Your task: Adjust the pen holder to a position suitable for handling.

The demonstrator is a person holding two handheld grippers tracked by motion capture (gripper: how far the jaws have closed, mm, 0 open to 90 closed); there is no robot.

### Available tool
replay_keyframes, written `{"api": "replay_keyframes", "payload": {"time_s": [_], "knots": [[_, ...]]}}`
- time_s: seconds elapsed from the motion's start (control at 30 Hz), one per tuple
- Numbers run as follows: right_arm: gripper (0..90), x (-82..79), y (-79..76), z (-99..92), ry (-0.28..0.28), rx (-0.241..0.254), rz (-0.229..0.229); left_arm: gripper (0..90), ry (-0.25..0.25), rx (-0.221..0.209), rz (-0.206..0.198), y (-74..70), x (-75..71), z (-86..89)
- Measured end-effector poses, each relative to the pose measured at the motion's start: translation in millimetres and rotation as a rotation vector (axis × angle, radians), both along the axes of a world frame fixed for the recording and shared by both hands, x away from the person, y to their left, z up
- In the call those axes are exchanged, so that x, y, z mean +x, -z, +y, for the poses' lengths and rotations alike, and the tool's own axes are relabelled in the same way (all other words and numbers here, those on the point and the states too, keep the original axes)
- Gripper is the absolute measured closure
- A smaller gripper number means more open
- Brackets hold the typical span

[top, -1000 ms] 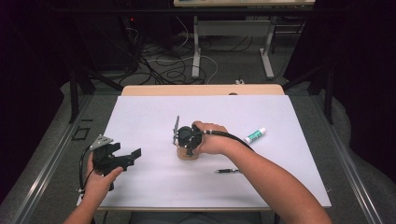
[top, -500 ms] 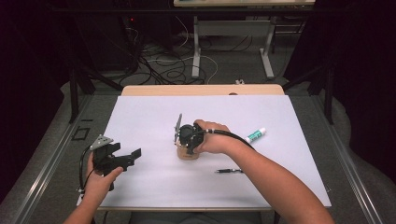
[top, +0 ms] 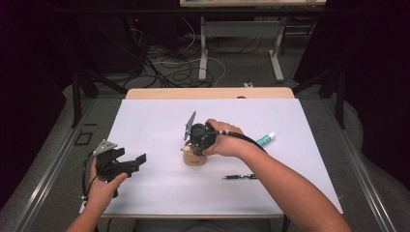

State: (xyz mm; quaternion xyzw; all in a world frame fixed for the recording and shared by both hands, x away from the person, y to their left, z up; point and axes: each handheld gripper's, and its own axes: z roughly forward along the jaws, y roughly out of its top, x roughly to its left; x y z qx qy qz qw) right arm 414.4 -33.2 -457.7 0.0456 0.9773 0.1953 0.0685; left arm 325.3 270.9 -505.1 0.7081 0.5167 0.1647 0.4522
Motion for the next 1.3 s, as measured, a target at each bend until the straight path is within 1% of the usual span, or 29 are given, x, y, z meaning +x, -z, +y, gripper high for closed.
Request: {"api": "replay_keyframes", "payload": {"time_s": [0.03,0.07,0.13,0.2,0.23,0.27,0.3,0.33,0.4,0.43,0.47,0.53,0.6,0.63,0.7,0.73,0.77,0.83,0.87,0.9,0.93,0.97,1.0,1.1,1.13,1.17,1.23,1.27,1.3], "knots": [[63.9,0.1,-2.3,-2.8,0.017,0.012,-0.002,2.9,-0.001,0.0,0.0,0.0,0.0,0.0],[63.9,0.1,-2.3,-2.8,0.017,0.012,-0.002,2.9,-0.001,-0.001,0.0,-0.1,-0.1,0.1],[61.8,-0.6,-4.7,-5.9,0.041,0.026,0.0,2.9,0.0,-0.002,-0.001,-0.2,-0.1,0.1],[60.5,-0.2,-7.2,-9.3,0.049,0.036,-0.009,2.9,0.001,0.0,0.0,-0.1,0.0,0.0],[59.7,-0.2,-9.4,-13.1,0.071,0.061,-0.006,2.9,0.0,0.001,0.0,-0.1,-0.1,-0.1],[59.7,-0.2,-9.4,-13.1,0.071,0.061,-0.006,2.9,0.001,0.001,0.0,-0.1,-0.1,-0.2],[58.3,0.3,-10.9,-17.1,0.094,0.087,-0.002,2.9,0.002,0.003,0.002,-0.3,-0.1,-0.2],[58.3,0.3,-10.9,-17.1,0.094,0.087,-0.002,2.9,0.003,0.002,0.001,-0.3,-0.1,-0.4],[56.9,1.1,-11.3,-20.6,0.099,0.106,-0.017,2.9,0.003,0.003,0.001,-0.3,-0.2,-0.4],[54.3,1.6,-11.5,-24.2,0.11,0.117,-0.031,2.9,0.002,0.004,0.001,-0.3,-0.2,-0.2],[54.0,1.3,-11.3,-25.6,0.123,0.121,-0.024,2.9,0.002,0.004,0.001,-0.3,-0.2,-0.2],[52.3,1.7,-10.9,-26.7,0.124,0.123,-0.018,2.9,0.001,0.003,0.002,-0.3,-0.2,-0.2],[50.1,2.2,-10.6,-30.4,0.134,0.109,-0.022,2.9,0.001,0.004,0.002,-0.3,-0.1,-0.3],[50.1,1.4,-10.7,-31.1,0.147,0.111,-0.008,2.9,0.001,0.003,0.002,-0.2,-0.1,-0.3],[48.7,1.1,-10.6,-31.7,0.151,0.112,-0.004,2.9,0.002,0.002,0.001,-0.2,0.0,-0.4],[45.8,1.3,-10.3,-32.8,0.151,0.118,-0.022,2.9,0.002,0.001,0.0,0.0,0.0,-0.6],[41.9,0.7,-9.0,-34.3,0.164,0.143,-0.019,2.9,0.002,0.002,0.0,-0.1,-0.1,-0.7],[39.7,1.3,-8.0,-36.2,0.176,0.146,-0.036,2.9,0.003,0.004,0.001,-0.3,-0.3,-0.5],[39.7,1.3,-8.0,-36.2,0.176,0.146,-0.036,2.9,0.001,0.004,0.001,-0.4,-0.4,-0.5],[37.5,1.7,-7.5,-38.3,0.202,0.154,-0.032,2.9,0.001,0.004,0.001,-0.4,-0.4,-0.4],[37.5,1.7,-7.5,-38.3,0.202,0.154,-0.032,2.9,0.001,0.004,0.001,-0.4,-0.4,-0.4],[36.1,2.2,-7.3,-39.5,0.215,0.166,-0.023,2.9,0.001,0.004,0.001,-0.4,-0.3,-0.3],[34.5,2.8,-7.5,-40.5,0.245,0.151,-0.019,2.9,0.001,0.004,0.001,-0.4,-0.3,-0.3],[33.0,4.8,-7.3,-41.2,0.257,0.139,-0.016,2.9,0.002,0.002,0.0,0.0,-0.2,-0.8],[32.8,5.8,-7.4,-42.0,0.273,0.131,-0.013,2.9,0.002,0.002,0.0,-0.1,-0.2,-0.8],[32.2,6.7,-7.2,-42.9,0.281,0.132,-0.003,2.9,0.002,0.002,-0.001,-0.1,-0.3,-0.8],[26.9,8.4,-7.0,-45.4,0.309,0.126,-0.027,2.9,0.002,0.003,0.0,-0.2,-0.3,-0.5],[26.9,8.4,-7.0,-45.4,0.309,0.126,-0.027,2.9,0.002,0.004,0.002,-0.2,-0.3,-0.2],[24.8,9.0,-6.9,-46.2,0.321,0.131,-0.026,2.9,0.002,0.005,0.001,-0.2,-0.2,-0.1]]}}
